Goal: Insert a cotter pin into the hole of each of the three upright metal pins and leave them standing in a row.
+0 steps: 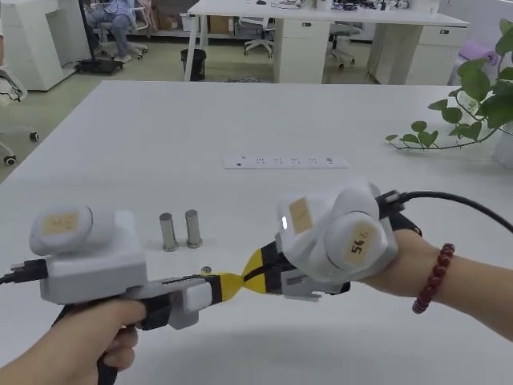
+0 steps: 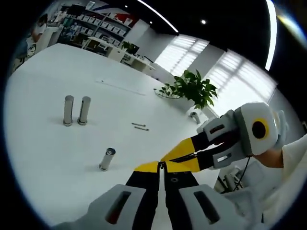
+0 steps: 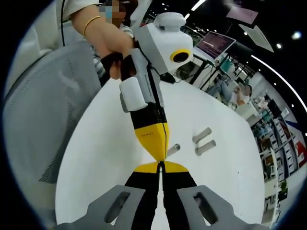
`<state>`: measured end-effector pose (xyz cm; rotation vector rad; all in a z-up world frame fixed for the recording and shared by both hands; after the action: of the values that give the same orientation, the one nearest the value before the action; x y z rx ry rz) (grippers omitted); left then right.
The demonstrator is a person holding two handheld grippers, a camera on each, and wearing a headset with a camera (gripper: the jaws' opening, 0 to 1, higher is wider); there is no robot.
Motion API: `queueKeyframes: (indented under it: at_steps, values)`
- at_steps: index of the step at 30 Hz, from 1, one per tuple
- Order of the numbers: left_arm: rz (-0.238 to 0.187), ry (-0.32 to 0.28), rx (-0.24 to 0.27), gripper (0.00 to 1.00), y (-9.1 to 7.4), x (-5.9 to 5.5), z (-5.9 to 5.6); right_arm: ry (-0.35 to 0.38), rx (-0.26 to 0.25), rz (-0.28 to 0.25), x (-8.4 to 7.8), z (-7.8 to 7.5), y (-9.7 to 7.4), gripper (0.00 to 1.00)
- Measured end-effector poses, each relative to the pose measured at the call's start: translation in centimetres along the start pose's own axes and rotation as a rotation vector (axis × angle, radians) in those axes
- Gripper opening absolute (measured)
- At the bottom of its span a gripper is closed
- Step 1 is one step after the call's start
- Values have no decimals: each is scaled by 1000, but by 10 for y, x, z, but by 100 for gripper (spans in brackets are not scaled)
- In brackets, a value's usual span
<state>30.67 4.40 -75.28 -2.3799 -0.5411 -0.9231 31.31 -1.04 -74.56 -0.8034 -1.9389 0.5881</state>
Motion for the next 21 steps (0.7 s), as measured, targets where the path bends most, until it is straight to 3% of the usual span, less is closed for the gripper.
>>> queueKeyframes:
  at_steps: [4, 16, 21]
  values:
    - [3, 2, -2, 1, 0, 0, -1, 15, -1, -7, 0, 0, 0, 2]
    - [10, 82, -9, 0, -1, 1, -1, 91, -7, -33, -1, -2, 0, 3]
    - [26, 101, -4, 0, -2, -1, 0, 154, 4, -65, -3, -3, 2, 7]
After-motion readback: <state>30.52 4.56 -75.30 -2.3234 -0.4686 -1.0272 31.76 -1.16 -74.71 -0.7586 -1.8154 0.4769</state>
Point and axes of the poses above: the centre of the closed fingertips' face, and the gripper's own axes: y roughly forward along the fingers, z roughly to its left, x roughly out of its top, the point moved 4 cm from there along -y, roughly backward along the fingers, and after that the axes turned 4 degrees about -x, right-handed, at the moved point
